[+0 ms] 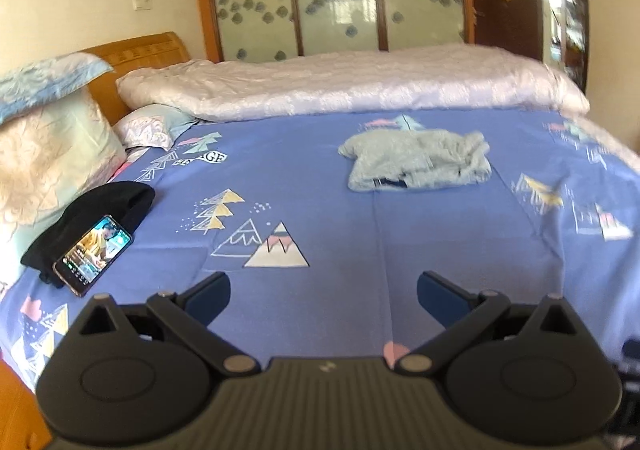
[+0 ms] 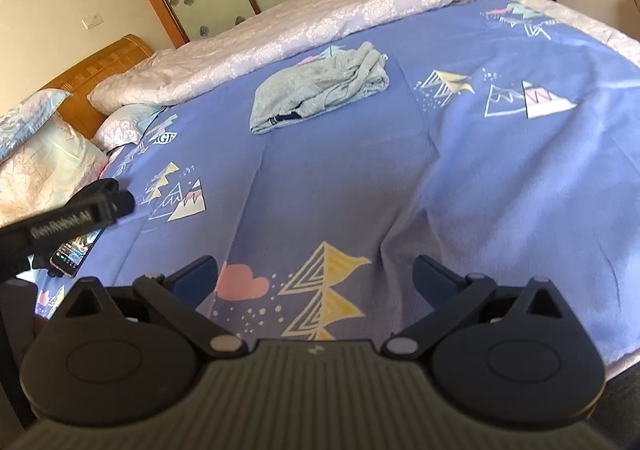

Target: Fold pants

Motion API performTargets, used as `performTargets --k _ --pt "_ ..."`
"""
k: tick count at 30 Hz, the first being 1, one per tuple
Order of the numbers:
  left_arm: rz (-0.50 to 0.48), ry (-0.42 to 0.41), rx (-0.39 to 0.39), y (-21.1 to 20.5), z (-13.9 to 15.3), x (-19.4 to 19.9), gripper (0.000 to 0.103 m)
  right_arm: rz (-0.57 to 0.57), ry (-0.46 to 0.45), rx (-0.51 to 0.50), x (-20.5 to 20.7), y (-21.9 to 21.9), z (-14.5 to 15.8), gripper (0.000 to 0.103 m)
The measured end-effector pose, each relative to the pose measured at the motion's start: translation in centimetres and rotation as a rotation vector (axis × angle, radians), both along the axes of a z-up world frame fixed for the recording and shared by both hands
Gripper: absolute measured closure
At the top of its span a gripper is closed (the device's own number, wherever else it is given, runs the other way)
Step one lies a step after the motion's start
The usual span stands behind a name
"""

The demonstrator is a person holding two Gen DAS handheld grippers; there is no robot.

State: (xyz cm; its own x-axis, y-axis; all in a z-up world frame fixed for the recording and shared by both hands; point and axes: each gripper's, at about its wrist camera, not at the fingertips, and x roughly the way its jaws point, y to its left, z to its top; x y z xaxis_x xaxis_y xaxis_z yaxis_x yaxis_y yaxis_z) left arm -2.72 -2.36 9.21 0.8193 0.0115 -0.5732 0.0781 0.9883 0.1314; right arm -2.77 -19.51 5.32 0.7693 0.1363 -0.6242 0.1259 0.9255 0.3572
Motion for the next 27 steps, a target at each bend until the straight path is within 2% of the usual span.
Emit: performTargets --k 4,11,18,21,27 --pt "-0.025 0.004 0.052 -1.1 -0.3 -0.5 0.0 -0.036 -0.026 -0.027 -0.5 0.1 0.4 0.0" --pt "-0.054 0.054 0.005 -1.2 0.1 -0.4 0.0 -0.038 -0.031 -0.02 -0.8 -0.1 0.5 0.0" --pt "-0.002 0.007 0.076 -1.3 0.3 -0.6 0.0 -0.051 -0.05 -0.069 -0.8 0.3 0.5 0.0" --pt "0.011 -0.017 0.072 -1.1 0.6 -0.8 0.0 -0.087 -0.061 -0.086 -0.9 0.0 0.6 0.0" --pt "0.009 -0.062 0.037 -0.5 1.6 -1.2 0.0 -0.15 -0.138 -0.175 -1.5 -0.9 2.1 0.0"
